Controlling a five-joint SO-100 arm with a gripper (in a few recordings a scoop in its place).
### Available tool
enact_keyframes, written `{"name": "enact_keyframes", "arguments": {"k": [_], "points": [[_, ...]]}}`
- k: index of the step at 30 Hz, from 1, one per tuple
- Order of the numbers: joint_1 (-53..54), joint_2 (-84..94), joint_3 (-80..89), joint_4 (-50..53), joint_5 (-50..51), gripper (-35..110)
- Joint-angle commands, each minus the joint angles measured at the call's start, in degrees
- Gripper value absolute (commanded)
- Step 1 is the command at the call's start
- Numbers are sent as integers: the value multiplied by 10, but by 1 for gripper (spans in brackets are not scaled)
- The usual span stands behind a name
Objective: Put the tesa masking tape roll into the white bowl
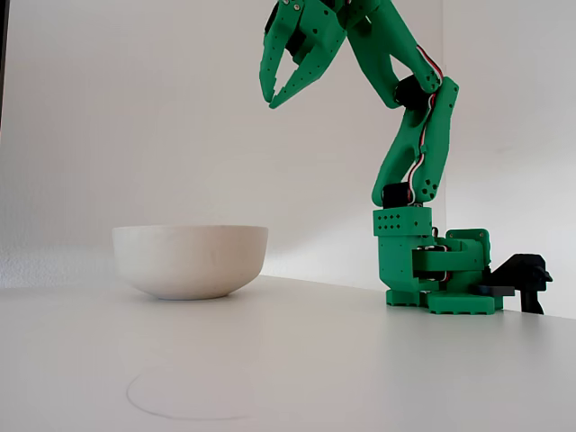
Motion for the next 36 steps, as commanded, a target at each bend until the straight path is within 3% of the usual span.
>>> {"name": "enact_keyframes", "arguments": {"k": [1, 16, 27, 36], "points": [[-4, 105, 184, -78, -15, -8], [-4, 360, 663, -306, -71, -8], [-15, 462, 787, -320, -76, -8], [-11, 584, 844, -265, -100, -8]]}}
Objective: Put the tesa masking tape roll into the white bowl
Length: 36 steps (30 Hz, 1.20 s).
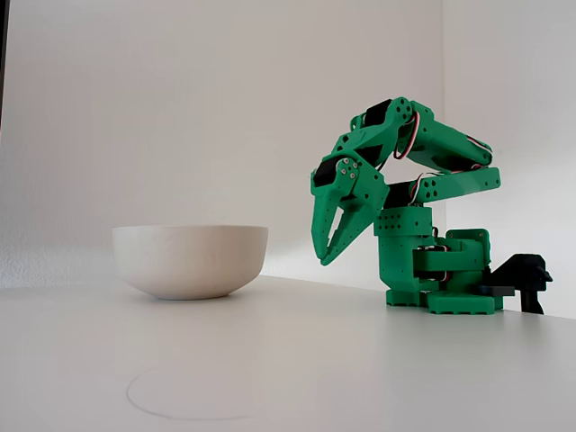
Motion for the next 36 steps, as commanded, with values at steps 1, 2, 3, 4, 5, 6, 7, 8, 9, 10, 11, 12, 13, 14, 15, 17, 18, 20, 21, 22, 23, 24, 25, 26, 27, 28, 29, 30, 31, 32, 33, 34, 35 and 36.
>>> {"name": "enact_keyframes", "arguments": {"k": [1, 2, 3, 4, 5, 6, 7, 8, 9, 10, 11, 12, 13, 14, 15, 17, 18, 20, 21, 22, 23, 24, 25, 26, 27, 28, 29, 30, 31, 32, 33, 34, 35, 36], "points": [[-5, 60, 4, 37, -5, -8], [-6, 75, 7, 49, -8, -8], [-6, 92, 10, 62, -9, -8], [-6, 110, 12, 73, -9, -8], [-5, 129, 15, 85, -9, -8], [-5, 150, 18, 98, -8, -8], [-5, 171, 22, 111, -7, -8], [-4, 171, 22, 113, -3, -8], [-2, 171, 22, 114, 1, -8], [0, 171, 22, 115, 2, -8], [1, 171, 22, 116, 4, -8], [1, 171, 22, 117, 5, -8], [0, 171, 22, 118, 5, -8], [0, 171, 22, 118, 5, -8], [0, 171, 22, 118, 4, -8], [-7, 171, 22, 118, -4, -8], [-8, 171, 22, 118, -4, -8], [-8, 171, 22, 118, -4, -7], [-8, 171, 22, 118, -4, -5], [-8, 171, 22, 118, -4, -2], [-8, 171, 22, 118, -4, -1], [-8, 171, 22, 118, -4, 0], [-8, 171, 22, 118, -4, 1], [-8, 171, 22, 118, -4, 1], [-8, 171, 22, 118, -4, 2], [-8, 171, 22, 118, -4, 2], [-8, 171, 22, 118, -4, 1], [-8, 171, 22, 118, -4, 0], [-8, 171, 22, 118, -4, -1], [-8, 171, 22, 118, -4, -1], [-8, 171, 22, 118, -4, -2], [-8, 171, 22, 118, -4, -3], [-8, 171, 22, 118, -4, -3], [-8, 171, 22, 118, -4, -4]]}}
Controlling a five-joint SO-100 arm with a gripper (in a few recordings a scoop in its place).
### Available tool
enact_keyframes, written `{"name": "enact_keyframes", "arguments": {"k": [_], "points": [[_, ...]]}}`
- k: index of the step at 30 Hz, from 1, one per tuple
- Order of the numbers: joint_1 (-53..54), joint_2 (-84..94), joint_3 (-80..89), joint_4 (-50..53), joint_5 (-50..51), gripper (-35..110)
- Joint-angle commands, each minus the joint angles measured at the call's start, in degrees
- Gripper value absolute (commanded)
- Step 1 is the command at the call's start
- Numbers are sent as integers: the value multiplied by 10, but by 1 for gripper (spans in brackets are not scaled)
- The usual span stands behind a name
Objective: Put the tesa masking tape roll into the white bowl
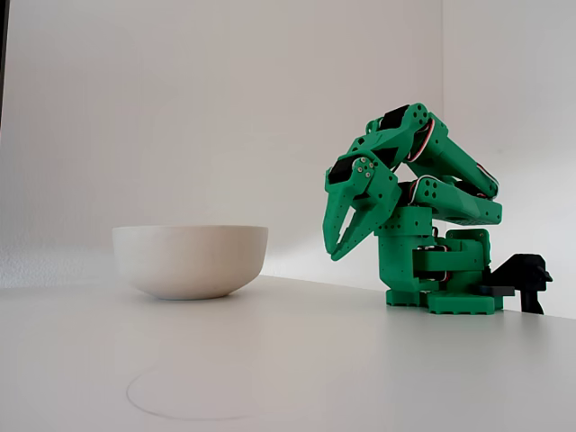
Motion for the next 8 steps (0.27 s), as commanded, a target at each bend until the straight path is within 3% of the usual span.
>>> {"name": "enact_keyframes", "arguments": {"k": [1, 8], "points": [[-10, 4, -6, 11, 3, -4], [-10, 4, -6, 11, 3, -7]]}}
